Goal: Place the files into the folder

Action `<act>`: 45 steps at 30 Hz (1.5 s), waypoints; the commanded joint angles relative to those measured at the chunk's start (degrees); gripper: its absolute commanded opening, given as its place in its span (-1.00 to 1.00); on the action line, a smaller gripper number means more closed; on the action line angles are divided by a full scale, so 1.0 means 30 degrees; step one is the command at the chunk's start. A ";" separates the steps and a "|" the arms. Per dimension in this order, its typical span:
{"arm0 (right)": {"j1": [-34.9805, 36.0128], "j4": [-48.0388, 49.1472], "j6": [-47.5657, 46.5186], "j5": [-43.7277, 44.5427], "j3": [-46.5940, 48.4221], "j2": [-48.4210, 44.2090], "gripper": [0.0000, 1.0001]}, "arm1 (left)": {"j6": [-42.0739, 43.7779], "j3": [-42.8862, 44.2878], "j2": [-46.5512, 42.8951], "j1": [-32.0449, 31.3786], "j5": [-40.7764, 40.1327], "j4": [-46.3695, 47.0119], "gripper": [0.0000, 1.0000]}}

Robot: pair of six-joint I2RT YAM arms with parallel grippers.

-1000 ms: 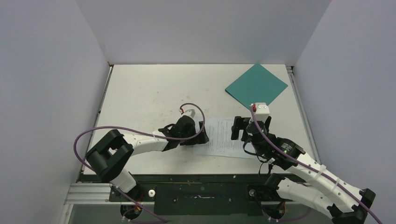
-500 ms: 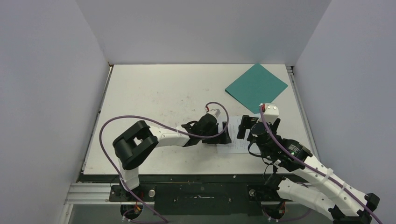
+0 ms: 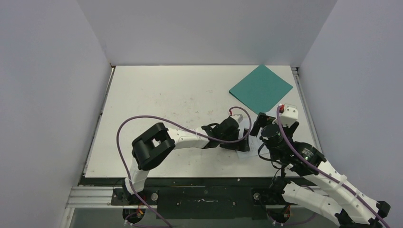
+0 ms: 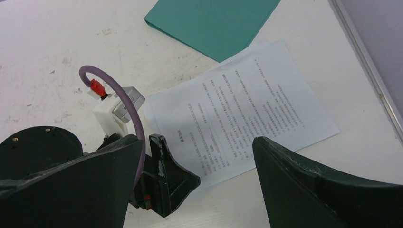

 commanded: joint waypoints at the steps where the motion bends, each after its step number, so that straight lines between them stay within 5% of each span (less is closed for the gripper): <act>1: -0.0072 0.0489 -0.0033 0.2050 0.0965 0.0564 0.80 | 0.1543 0.0868 -0.0492 -0.0022 -0.1266 -0.3707 0.90; 11: -0.2078 0.4539 -0.2830 0.2091 0.1585 0.3655 0.80 | 0.3150 0.2189 -0.3748 0.2142 -0.3299 -0.6457 0.94; 19: -0.9678 0.8326 -0.4923 -0.6041 0.1803 0.6470 0.80 | 0.4102 0.4596 -0.3662 0.4937 -0.2186 -0.6357 0.95; 30: -1.6942 1.1856 -0.4187 -1.1382 0.1844 1.1209 0.80 | 0.6096 1.3663 0.2309 0.6870 -0.0226 -0.8137 0.93; 38: -1.8903 1.3673 -0.3659 -1.3772 0.3189 1.4828 0.79 | 0.6370 2.0215 0.7625 0.7870 0.1670 -0.8318 0.93; 45: -1.9530 1.4635 -0.3317 -1.4649 0.4699 1.7987 0.79 | 0.5111 2.1391 1.0328 0.8903 0.3595 -0.4666 0.93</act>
